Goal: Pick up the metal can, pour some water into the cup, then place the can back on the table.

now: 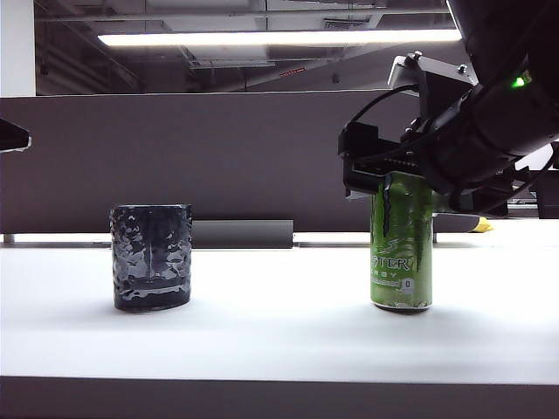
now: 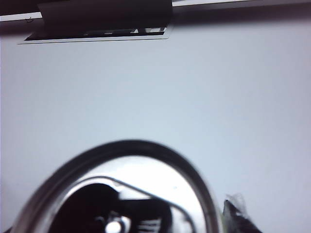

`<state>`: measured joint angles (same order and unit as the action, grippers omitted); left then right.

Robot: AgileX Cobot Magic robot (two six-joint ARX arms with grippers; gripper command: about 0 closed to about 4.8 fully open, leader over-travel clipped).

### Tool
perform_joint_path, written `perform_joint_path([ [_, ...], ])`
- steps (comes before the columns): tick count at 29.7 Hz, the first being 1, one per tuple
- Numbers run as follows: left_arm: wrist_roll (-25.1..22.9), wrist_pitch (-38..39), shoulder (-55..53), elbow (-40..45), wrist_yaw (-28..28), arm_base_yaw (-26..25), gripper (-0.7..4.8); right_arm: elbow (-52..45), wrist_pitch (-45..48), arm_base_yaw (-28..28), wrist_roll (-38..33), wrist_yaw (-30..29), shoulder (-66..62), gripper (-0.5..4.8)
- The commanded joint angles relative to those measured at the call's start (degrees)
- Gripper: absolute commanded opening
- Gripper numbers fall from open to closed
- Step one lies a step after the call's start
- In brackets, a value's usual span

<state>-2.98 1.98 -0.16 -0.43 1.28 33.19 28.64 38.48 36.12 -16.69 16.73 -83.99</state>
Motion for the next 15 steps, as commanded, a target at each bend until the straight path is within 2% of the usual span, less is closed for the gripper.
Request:
perform_joint_path([
  [1,0.0,-0.8,-0.1,-0.1,0.0,0.0,-0.05,0.2,0.5,0.1,0.2,0.0,0.2,4.45],
  [3,0.0,-0.8,-0.1,-0.1,0.0,0.0,-0.05,0.2,0.5,0.1,0.3,0.0,0.2,3.67],
  [5,0.0,-0.8,-0.1,-0.1,0.0,0.0,-0.05,0.2,0.5,0.1,0.4,0.0,0.2,3.33],
  [15,0.0,-0.8,-0.1,-0.1,0.0,0.0,-0.05,0.2,0.5,0.1,0.4,0.0,0.2,3.33],
])
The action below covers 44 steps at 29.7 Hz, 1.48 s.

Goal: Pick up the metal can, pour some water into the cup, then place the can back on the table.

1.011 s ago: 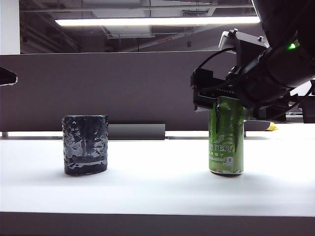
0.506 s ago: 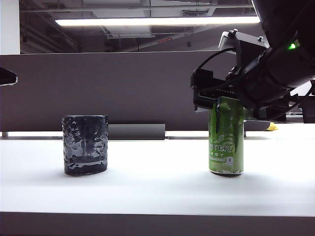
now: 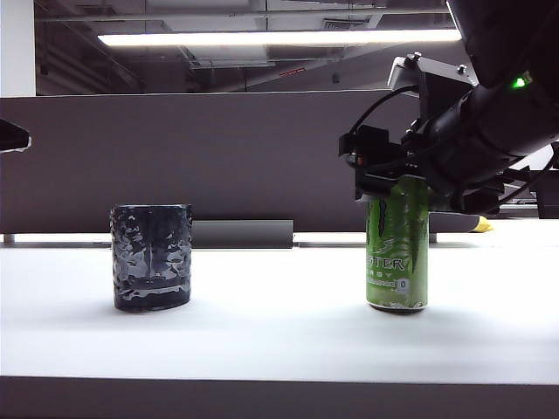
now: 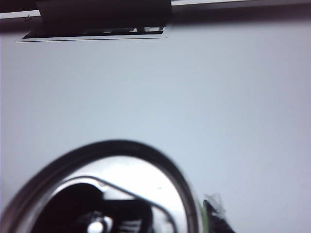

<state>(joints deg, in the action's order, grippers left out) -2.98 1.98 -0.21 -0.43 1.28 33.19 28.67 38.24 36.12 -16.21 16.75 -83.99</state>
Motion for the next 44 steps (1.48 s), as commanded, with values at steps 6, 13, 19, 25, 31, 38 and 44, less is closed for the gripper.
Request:
perform_joint_path([
  [6,0.0,-0.8,0.0,-0.1,0.0,0.0,-0.05,0.1,0.7,0.1,0.0,0.0,0.2,3.33],
  [13,0.0,-0.8,0.0,-0.1,0.0,0.0,-0.05,0.1,1.1,0.1,1.5,0.0,0.2,3.33],
  [19,0.0,-0.8,0.0,-0.1,0.0,0.0,-0.05,0.1,2.4,0.1,1.4,-0.1,0.4,3.33],
  [25,0.0,-0.8,0.0,-0.1,0.0,0.0,-0.05,0.2,3.2,0.1,1.5,-0.4,0.4,3.33],
  [31,0.0,-0.8,0.0,-0.1,0.0,0.0,-0.05,0.2,5.0,0.2,1.4,-1.5,0.4,3.33],
  [38,0.0,-0.8,0.0,-0.1,0.0,0.0,-0.05,0.2,7.5,0.2,1.5,-3.5,0.5,3.32],
  [44,0.0,-0.8,0.0,-0.1,0.0,0.0,-0.05,1.3,7.4,0.2,2.8,-6.5,0.5,3.32],
])
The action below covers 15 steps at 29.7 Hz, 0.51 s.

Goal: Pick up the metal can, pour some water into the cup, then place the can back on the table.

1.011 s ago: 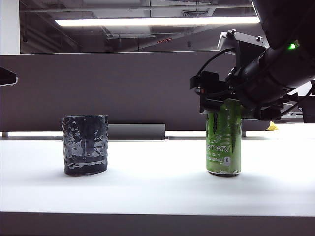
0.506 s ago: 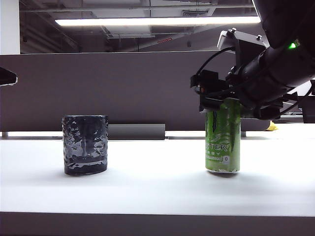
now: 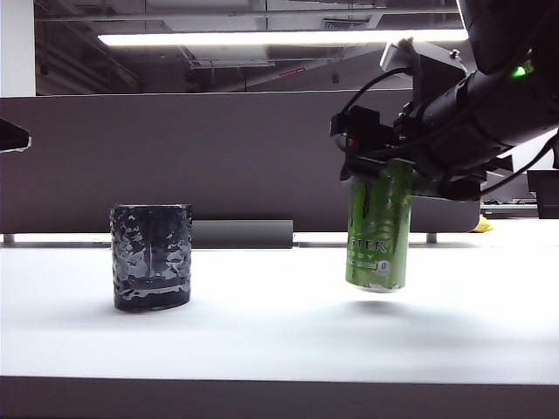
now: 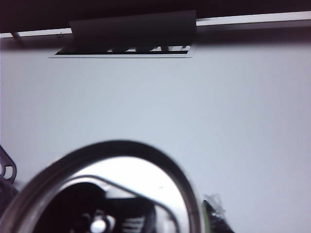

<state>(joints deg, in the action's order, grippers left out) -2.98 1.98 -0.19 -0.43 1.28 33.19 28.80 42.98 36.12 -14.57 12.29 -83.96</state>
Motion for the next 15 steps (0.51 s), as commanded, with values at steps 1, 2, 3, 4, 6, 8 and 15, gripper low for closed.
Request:
perform_joint_path([
  [1,0.0,-0.8,0.0,-0.1,0.0,0.0,-0.05,1.5,2.6,0.2,1.1,-2.2,0.5,3.32],
  [2,0.0,-0.8,0.0,-0.1,0.0,0.0,-0.05,1.8,2.6,0.3,1.1,-2.2,0.5,3.32],
  [3,0.0,-0.8,0.0,-0.1,0.0,0.0,-0.05,2.2,2.5,0.5,1.3,-2.1,0.5,3.32],
  [4,0.0,-0.8,0.0,-0.1,0.0,0.0,-0.05,2.6,2.4,0.6,1.6,-2.1,0.5,3.32],
  [6,0.0,-0.8,0.0,-0.1,0.0,0.0,-0.05,3.4,2.0,0.8,1.5,-2.2,0.5,3.32],
  [8,0.0,-0.8,0.0,-0.1,0.0,0.0,-0.05,4.3,1.3,0.9,1.5,-2.4,0.5,3.32],
  [15,0.0,-0.8,0.0,-0.1,0.0,0.0,-0.05,7.3,-1.1,1.5,2.0,-3.7,0.5,3.32],
])
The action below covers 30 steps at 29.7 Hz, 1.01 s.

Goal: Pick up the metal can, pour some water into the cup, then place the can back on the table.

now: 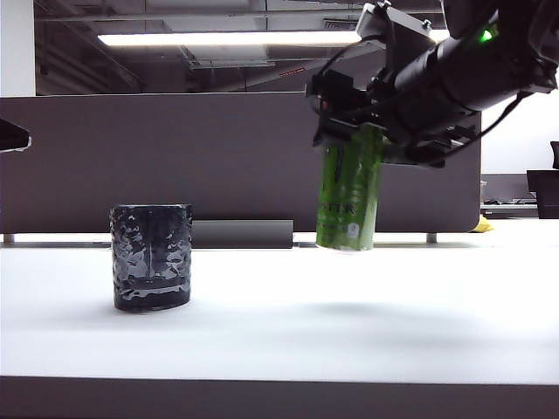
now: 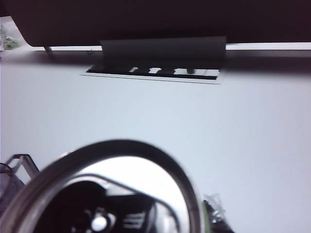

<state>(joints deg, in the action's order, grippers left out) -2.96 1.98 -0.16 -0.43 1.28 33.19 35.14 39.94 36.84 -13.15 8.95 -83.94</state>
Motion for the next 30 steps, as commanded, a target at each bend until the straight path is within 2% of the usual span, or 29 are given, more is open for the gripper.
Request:
perform_joint_path([
  [1,0.0,-0.8,-0.1,-0.1,0.0,0.0,-0.05,1.1,1.9,0.9,1.0,-0.3,0.5,3.32],
  [15,0.0,-0.8,-0.1,-0.1,0.0,0.0,-0.05,7.0,-5.1,5.7,6.9,-0.9,0.4,3.32],
  [30,0.0,-0.8,-0.1,-0.1,0.0,-0.1,-0.05,12.0,-7.2,5.8,10.3,0.1,0.3,3.05],
])
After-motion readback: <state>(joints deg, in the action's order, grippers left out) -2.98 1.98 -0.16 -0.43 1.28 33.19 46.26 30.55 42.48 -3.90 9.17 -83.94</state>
